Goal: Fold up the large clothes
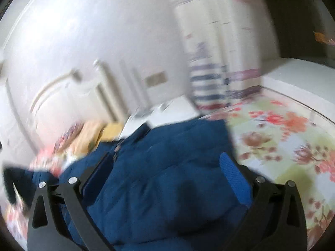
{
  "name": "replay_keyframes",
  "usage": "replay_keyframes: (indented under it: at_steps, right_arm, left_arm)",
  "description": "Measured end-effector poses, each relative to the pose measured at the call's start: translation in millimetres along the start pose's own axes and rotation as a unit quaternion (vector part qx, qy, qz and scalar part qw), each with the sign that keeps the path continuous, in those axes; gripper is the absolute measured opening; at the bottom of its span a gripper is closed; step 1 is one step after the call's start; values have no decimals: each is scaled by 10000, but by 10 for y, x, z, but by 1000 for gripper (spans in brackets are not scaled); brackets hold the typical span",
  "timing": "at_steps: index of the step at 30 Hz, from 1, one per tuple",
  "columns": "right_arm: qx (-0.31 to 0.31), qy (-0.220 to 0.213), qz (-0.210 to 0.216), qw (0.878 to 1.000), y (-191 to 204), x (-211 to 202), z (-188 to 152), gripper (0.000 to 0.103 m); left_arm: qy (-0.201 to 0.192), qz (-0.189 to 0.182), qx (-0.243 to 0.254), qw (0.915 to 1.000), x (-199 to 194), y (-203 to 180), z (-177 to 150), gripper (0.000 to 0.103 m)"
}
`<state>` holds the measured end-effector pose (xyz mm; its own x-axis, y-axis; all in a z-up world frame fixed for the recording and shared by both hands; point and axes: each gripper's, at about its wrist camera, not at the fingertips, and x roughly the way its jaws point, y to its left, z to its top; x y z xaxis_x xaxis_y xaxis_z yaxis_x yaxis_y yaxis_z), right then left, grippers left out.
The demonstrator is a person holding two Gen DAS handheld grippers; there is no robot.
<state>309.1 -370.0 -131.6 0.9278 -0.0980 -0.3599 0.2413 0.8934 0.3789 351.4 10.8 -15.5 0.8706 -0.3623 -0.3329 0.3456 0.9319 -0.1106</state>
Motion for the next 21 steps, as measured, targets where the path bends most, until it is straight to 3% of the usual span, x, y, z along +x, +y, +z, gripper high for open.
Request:
replay_keyframes:
  at_steps: [1,3,6,10,13,14,16,17,19,20,21]
  right_arm:
    - [143,-34,-71,9999,-88,-8,29,100]
    - [369,-53,-226,9990,-244,-8,55,100]
    - [666,-17,-198,9976,-397,-1,57,100]
    - [613,164,109,9979,-370,32,38,101]
    - [345,302,389,9982,-214,54,7,100]
    - [194,312,438,9984,-144,50,-5,100]
    - [-65,310,469,9984,-20,53,-27,100]
    - [-216,318,475,9981,49,53,-47,100]
    - [-369,359,421,9978,137,79,-84,100]
    - [-404,384,400,9976,156,92,-93,100]
    - [-485,436,345,9973,195,117,-115,100]
  left_arm:
    - [184,-149,133,9996,145,-234,-77,6]
    - [931,-635,270,9933,563,-736,-359,6]
    - [1621,-804,150,9834,838,-1049,-796,6]
    - [1882,-510,185,9806,666,-964,-1121,7]
    - [1632,190,-170,9863,203,-523,-1198,10]
    - [1496,435,-360,9871,15,-324,-1199,15]
    - [1170,1080,-880,9833,-321,126,-1213,40]
    - [958,1371,-1350,9766,-502,447,-1199,93]
    - [496,1601,-2247,9599,-800,974,-1189,99]
    - [397,1599,-2729,9478,-883,1231,-1205,99]
    - [429,1394,-3048,9412,-895,1441,-1218,99]
